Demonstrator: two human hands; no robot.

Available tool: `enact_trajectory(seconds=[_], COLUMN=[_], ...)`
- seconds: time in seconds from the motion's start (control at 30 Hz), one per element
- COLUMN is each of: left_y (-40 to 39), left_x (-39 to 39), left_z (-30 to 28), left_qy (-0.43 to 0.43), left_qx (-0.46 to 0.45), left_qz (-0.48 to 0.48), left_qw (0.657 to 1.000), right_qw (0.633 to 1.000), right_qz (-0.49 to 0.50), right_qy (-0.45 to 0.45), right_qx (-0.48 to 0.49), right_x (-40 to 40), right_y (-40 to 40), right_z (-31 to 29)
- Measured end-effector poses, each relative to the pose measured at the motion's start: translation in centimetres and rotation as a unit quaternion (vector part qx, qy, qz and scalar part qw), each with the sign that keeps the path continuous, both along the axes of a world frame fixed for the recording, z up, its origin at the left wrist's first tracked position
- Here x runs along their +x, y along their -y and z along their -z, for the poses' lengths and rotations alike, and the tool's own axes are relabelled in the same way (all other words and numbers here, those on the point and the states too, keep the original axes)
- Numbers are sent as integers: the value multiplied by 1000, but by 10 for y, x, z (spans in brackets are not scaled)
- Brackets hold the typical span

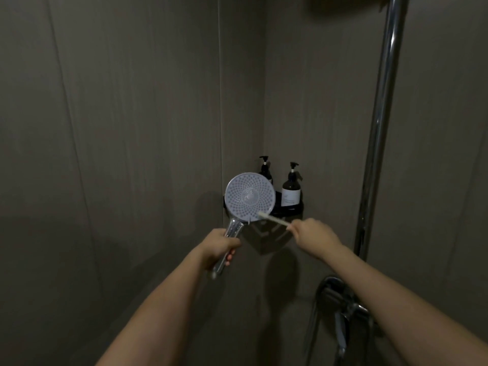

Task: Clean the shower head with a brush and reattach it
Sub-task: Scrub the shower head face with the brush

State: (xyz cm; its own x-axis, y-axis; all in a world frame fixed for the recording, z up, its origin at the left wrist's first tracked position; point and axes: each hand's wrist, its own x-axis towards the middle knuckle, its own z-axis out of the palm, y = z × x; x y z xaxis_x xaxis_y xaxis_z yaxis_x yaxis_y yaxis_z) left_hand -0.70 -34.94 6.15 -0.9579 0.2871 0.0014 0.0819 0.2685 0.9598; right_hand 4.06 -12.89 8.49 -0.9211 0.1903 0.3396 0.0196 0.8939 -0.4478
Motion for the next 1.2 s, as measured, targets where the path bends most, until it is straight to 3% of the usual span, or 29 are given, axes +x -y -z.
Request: enact_trajectory(seconds=[0.1,0.27,0.37,0.53,0.6,0.73,0.8,0.9,0.97,1.1,1.17,1.2], left_y=[-2,-5,-8,-7,-4,-2,-2,-1,0,-1,-2,-2], left_x=[1,1,2,1,1,1,0,-1,-1,0,-1,-1], left_z=[0,2,2,5,6,5,5,6,7,6,4,3], left_qy=[8,9,4,4,8,4,2,3,3,0,-2,-1], left_qx=[-6,-13,-19,-24,-24,-26,-28,-38,-39,-40,-41,-42], left_qz=[7,17,25,22,21,23,21,16,16,25,32,34], left_qw=[1000,1000,999,999,999,999,999,999,999,999,999,999], right_qw=[991,990,989,993,995,993,996,994,994,994,995,999], right_qz=[85,22,25,-71,-80,35,25,-51,-75,20,37,23], right_qy=[-75,-122,-93,89,50,-68,-9,100,74,-84,-71,-16], right_qx=[-69,-62,-116,-4,8,-87,-89,-17,1,-66,-59,-29], right_x=[1,3,-2,2,4,-1,-3,-3,-1,-6,-6,-5], right_y=[-10,8,19,40,41,31,32,40,40,34,33,36], right_z=[-8,-15,-23,-25,-27,-36,-35,-29,-33,-40,-38,-37])
